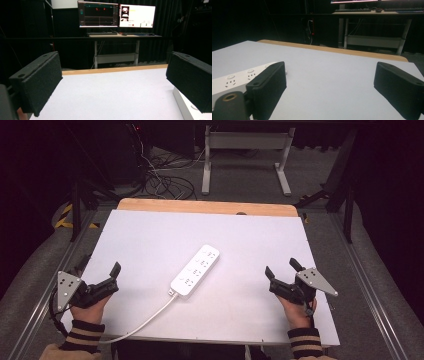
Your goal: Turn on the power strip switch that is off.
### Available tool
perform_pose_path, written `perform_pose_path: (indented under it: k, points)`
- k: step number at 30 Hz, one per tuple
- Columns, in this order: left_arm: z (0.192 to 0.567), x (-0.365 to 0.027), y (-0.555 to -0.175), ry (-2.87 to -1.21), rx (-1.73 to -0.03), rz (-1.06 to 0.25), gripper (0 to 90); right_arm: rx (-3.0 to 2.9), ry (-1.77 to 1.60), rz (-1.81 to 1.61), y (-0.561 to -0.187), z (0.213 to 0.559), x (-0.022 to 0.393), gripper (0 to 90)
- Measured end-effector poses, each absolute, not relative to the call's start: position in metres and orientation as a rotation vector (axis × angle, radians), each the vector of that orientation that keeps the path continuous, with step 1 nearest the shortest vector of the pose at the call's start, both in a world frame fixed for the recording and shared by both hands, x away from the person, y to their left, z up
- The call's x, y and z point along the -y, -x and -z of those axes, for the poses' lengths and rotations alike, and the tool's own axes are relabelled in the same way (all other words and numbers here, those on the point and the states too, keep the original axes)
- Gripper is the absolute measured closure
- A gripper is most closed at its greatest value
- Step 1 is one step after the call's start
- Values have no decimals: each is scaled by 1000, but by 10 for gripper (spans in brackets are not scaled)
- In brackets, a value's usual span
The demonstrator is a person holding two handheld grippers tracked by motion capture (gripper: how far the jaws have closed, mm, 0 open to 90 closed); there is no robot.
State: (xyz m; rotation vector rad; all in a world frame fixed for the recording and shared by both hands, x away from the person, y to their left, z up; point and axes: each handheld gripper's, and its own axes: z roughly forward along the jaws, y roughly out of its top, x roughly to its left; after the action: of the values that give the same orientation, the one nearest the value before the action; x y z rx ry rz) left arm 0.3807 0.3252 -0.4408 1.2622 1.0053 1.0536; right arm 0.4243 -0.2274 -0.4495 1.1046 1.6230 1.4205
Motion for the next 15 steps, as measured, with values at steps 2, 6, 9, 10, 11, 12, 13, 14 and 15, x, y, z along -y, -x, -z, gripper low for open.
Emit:
perform_pose_path:
  k: [2, 6, 9, 10, 11, 12, 13, 14, 15]
  points:
    - [441, -325, -381, -1265, -1004, -1057, 10, -1625, -1094, -1420, -423, 448, 228, 114]
    - [441, -324, -382, -1267, -999, -1051, 10, -1625, -1088, -1435, -420, 446, 229, 114]
    - [440, -324, -382, -1260, -1002, -1048, 10, -1631, -1085, -1430, -419, 445, 228, 114]
    - [440, -325, -382, -1261, -1002, -1048, 10, -1634, -1083, -1428, -419, 445, 228, 114]
    - [440, -325, -383, -1260, -1004, -1046, 10, -1637, -1081, -1423, -418, 445, 228, 114]
    - [440, -324, -383, -1260, -1004, -1044, 10, -1639, -1078, -1422, -418, 445, 228, 114]
    - [440, -324, -383, -1262, -1002, -1046, 10, -1638, -1080, -1426, -417, 444, 228, 114]
    - [440, -324, -383, -1265, -1000, -1050, 10, -1637, -1075, -1428, -416, 444, 228, 115]
    - [440, -324, -383, -1264, -1000, -1048, 10, -1638, -1072, -1427, -416, 444, 228, 117]
